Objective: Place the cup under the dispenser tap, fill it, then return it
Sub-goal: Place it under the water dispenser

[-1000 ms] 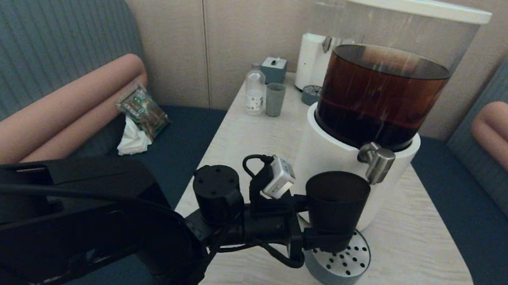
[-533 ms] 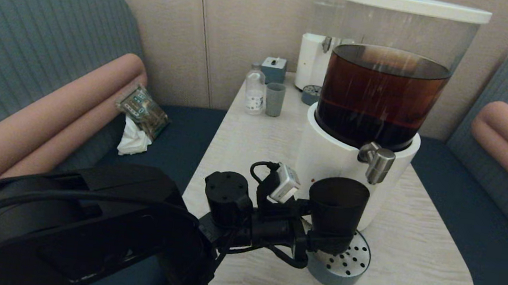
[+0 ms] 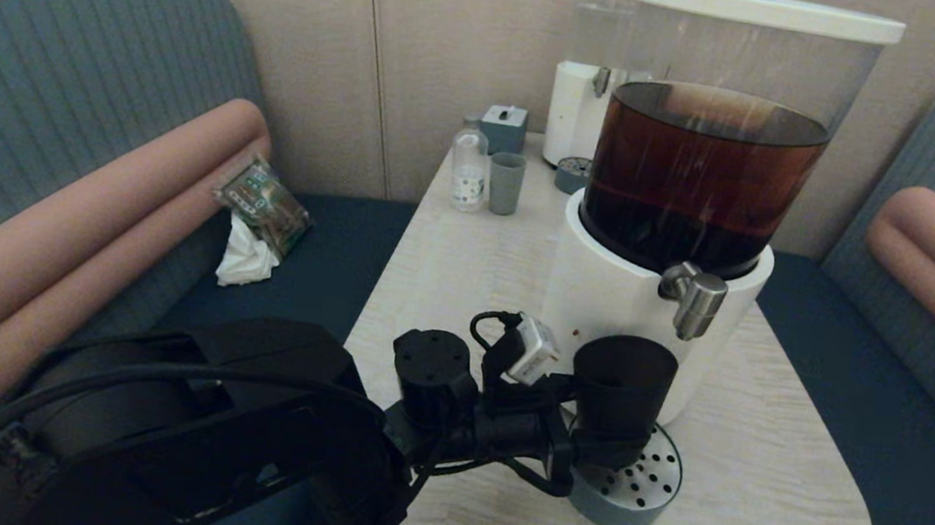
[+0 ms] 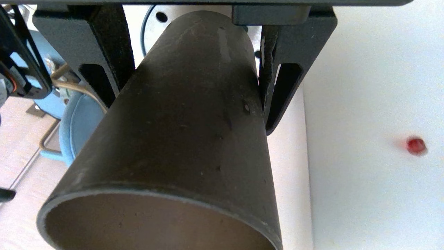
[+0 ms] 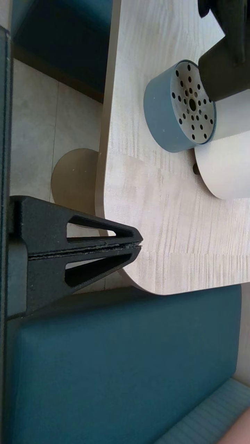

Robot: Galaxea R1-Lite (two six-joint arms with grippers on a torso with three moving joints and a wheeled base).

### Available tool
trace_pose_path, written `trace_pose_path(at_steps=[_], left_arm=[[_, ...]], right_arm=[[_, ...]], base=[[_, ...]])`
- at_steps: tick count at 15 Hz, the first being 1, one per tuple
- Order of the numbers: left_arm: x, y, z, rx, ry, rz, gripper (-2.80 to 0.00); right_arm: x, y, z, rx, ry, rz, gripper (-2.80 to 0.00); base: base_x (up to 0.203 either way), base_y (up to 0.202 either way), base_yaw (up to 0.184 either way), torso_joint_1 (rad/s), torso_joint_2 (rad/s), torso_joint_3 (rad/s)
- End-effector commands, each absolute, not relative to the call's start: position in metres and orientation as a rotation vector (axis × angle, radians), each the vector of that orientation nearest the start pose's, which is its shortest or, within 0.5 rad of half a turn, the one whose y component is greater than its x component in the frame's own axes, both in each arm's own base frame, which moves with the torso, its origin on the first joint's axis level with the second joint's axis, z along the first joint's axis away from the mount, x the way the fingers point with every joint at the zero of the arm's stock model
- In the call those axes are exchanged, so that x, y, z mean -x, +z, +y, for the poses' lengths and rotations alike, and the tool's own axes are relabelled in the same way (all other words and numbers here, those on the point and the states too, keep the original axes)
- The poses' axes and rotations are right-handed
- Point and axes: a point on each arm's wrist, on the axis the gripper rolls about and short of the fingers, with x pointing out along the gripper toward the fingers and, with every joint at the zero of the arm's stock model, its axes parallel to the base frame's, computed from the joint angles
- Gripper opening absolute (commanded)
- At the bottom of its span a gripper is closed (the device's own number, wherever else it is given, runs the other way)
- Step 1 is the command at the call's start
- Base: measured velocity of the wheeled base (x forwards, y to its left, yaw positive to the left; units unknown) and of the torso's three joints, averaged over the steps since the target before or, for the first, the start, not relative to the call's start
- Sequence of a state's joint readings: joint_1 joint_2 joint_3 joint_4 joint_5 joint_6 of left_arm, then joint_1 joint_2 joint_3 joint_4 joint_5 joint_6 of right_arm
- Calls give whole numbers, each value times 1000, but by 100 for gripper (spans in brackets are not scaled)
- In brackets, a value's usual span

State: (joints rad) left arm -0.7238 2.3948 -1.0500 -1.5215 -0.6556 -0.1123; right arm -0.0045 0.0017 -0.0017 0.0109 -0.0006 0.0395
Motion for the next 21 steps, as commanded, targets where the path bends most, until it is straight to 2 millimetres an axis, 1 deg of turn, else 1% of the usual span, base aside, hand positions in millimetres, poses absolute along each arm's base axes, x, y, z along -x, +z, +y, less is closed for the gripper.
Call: trace_pose_path(at_steps=[1,3,7,10,16,18,21], left_arm=[[-314,64,-296,100,-1389,-119,-280],[-316,60,-298,86,-1388,-122,-280],[-320,61,-303,85,-1392,-134,-280],[-323,55,-307,86,-1394,-127,-280],[-329,49,-315,84,-1401,-133,-280],[-330,46,-319,83,-1406,-130,-280],[-330,45,-319,82,-1406,-128,-280]], right_arm=[[23,75,0,-40,-5,11,-280],[23,75,0,-40,-5,12,-280],[23,75,0,-40,-6,12,-280],[23,75,0,-40,-6,12,-280],[23,75,0,-40,-6,11,-280],[23,75,0,-40,-6,11,-280],[23,75,0,-40,-6,12,-280]], base=[[0,0,0,0,0,0],[0,0,0,0,0,0],[0,0,0,0,0,0],[0,0,0,0,0,0],[0,0,0,0,0,0],[0,0,0,0,0,0],[0,0,0,0,0,0]])
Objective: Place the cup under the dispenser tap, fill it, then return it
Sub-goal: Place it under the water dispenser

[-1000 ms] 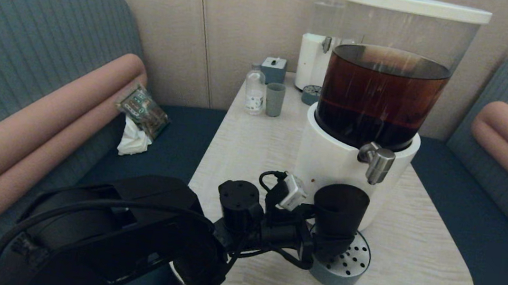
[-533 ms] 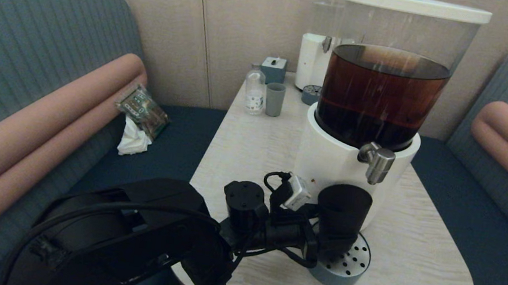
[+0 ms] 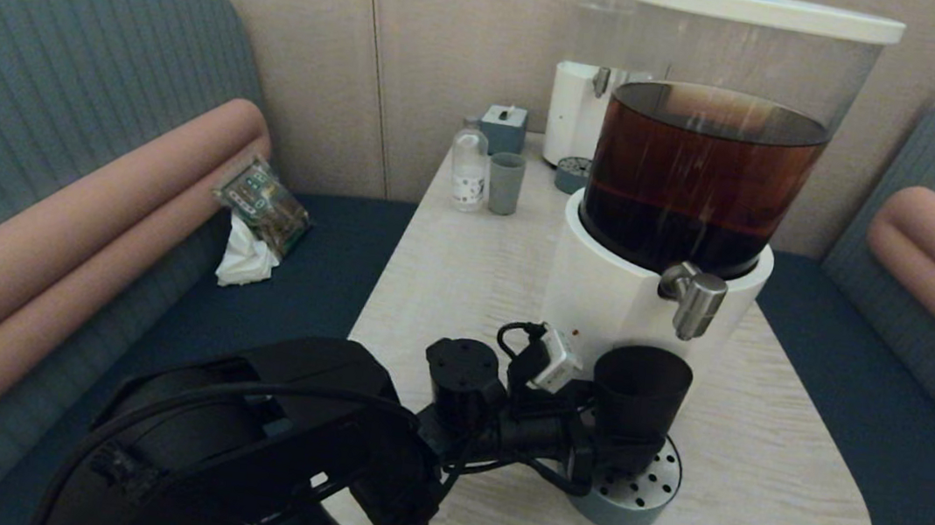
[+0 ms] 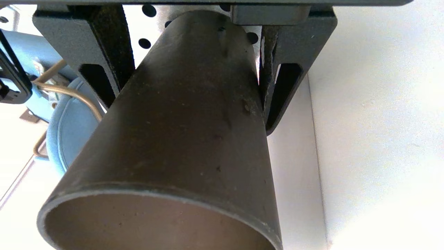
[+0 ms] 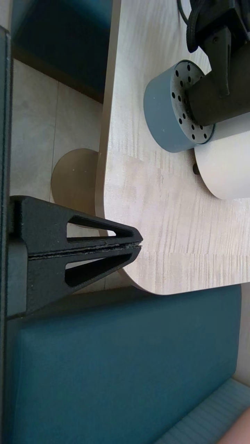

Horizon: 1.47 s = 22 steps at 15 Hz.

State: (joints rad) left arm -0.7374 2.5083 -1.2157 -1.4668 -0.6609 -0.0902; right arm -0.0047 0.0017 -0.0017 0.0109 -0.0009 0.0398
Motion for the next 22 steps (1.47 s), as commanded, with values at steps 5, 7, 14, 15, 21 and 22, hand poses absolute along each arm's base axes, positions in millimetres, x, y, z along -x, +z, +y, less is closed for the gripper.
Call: trace_pose_path(at_steps=[5,7,14,15,21,22], left_arm=[[-326,45,-315,73,-1405,-121,-280],[-326,44,-315,66,-1403,-123,-280],[-324,45,-313,64,-1401,-116,-280],[-322,45,-312,62,-1401,-113,-280],[-319,49,-308,57,-1401,-112,-280],[-318,50,-308,57,-1402,-112,-280]], right_arm=[[23,75,0,-40,-6,12,-280],[23,75,0,-40,-6,11,-280],[23,75,0,-40,-6,11,-280],[23,75,0,-40,-5,12,-280],[23,75,0,-40,-6,12,-280],[23,75,0,-40,-6,11,-280]], base=[[0,0,0,0,0,0],[0,0,0,0,0,0],[0,0,0,0,0,0],[0,0,0,0,0,0],[0,0,0,0,0,0],[0,0,0,0,0,0]])
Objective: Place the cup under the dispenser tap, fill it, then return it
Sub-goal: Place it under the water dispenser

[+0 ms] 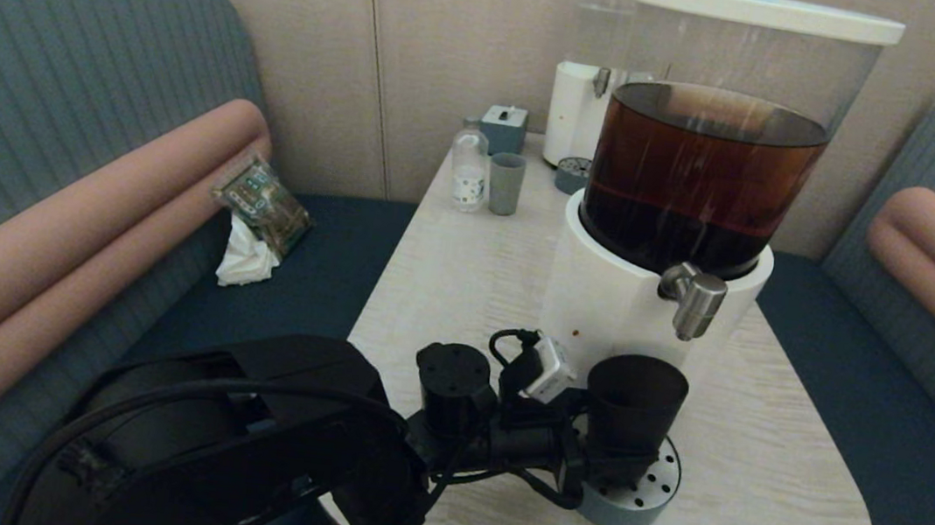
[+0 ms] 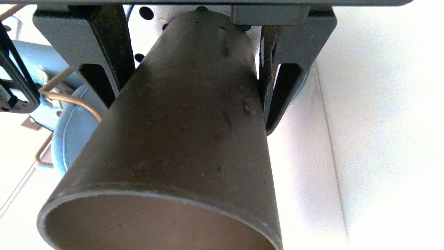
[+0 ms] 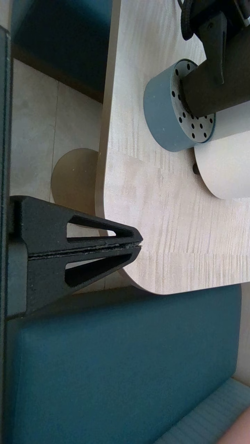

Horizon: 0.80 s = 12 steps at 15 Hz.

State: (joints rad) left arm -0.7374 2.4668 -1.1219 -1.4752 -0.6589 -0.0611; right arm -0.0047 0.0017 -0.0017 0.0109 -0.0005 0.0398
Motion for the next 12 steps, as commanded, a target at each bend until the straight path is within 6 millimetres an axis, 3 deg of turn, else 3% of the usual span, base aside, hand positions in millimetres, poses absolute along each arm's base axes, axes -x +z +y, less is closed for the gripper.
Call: trace_pose_path(at_steps=[1,2,12], left_arm=[[-318,51,-308,56,-1402,-116,-280],[-318,51,-309,56,-1403,-117,0],[-315,59,-313,64,-1410,-136,0]], right_arm=[[23,75,0,-40,-6,11,-280],[23,75,0,-40,-6,12,-280],[23,75,0,-40,-5,12,-280]], base=[[0,0,0,0,0,0],[0,0,0,0,0,0],[0,0,0,0,0,0]])
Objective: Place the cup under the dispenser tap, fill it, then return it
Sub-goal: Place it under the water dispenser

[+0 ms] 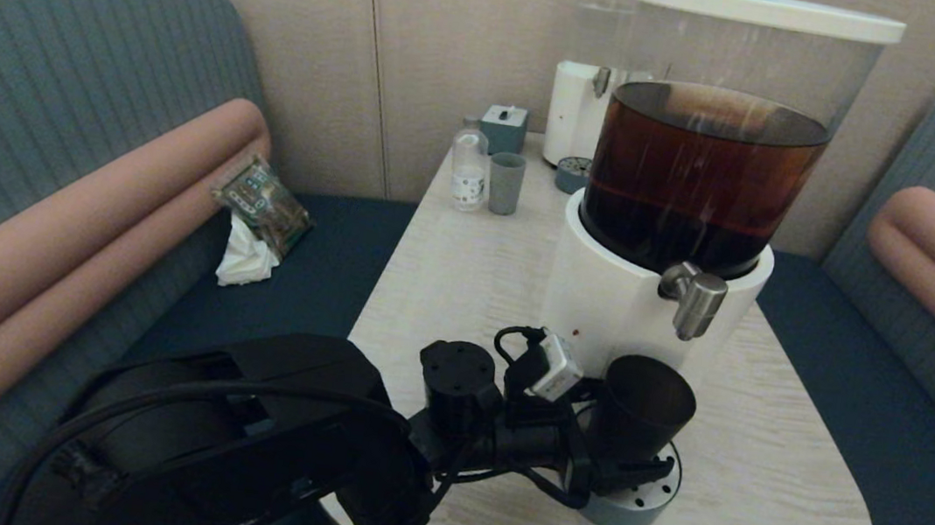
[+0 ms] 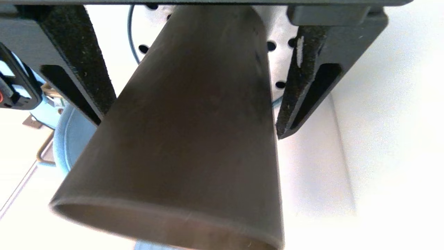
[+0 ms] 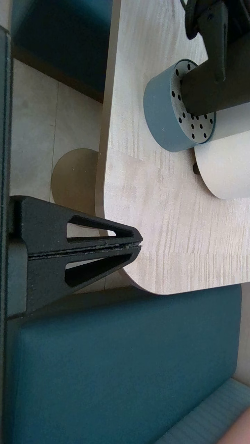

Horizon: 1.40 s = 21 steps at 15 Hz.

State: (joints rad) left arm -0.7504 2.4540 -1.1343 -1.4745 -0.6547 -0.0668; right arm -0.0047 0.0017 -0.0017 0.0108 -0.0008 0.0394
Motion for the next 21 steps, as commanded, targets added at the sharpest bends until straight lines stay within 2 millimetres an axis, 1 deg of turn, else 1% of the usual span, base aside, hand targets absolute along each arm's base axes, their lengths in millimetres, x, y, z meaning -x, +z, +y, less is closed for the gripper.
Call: trace_pose_path(at_steps=[1,4,8,11,16,18,21], left_arm=[[-315,61,-312,64,-1410,-141,0],[-310,67,-308,62,-1412,-137,0],[-301,68,-300,59,-1412,-104,0],[-297,71,-295,59,-1412,-120,0],[-287,66,-285,55,-1408,-70,0],[-283,70,-281,53,-1407,-68,0],[-281,83,-276,56,-1395,-98,0]], right_arm=[[23,75,0,-40,-5,11,-280],[23,75,0,-40,-6,11,-280],[23,75,0,-40,-6,12,-280],[23,75,0,-40,-6,11,-280],[23,75,0,-40,-5,11,-280],[23,75,0,-40,-6,12,-280],[23,75,0,-40,-6,12,-280]], base=[[0,0,0,0,0,0],[0,0,0,0,0,0],[0,0,0,0,0,0],[0,0,0,0,0,0],[0,0,0,0,0,0],[0,0,0,0,0,0],[0,0,0,0,0,0]])
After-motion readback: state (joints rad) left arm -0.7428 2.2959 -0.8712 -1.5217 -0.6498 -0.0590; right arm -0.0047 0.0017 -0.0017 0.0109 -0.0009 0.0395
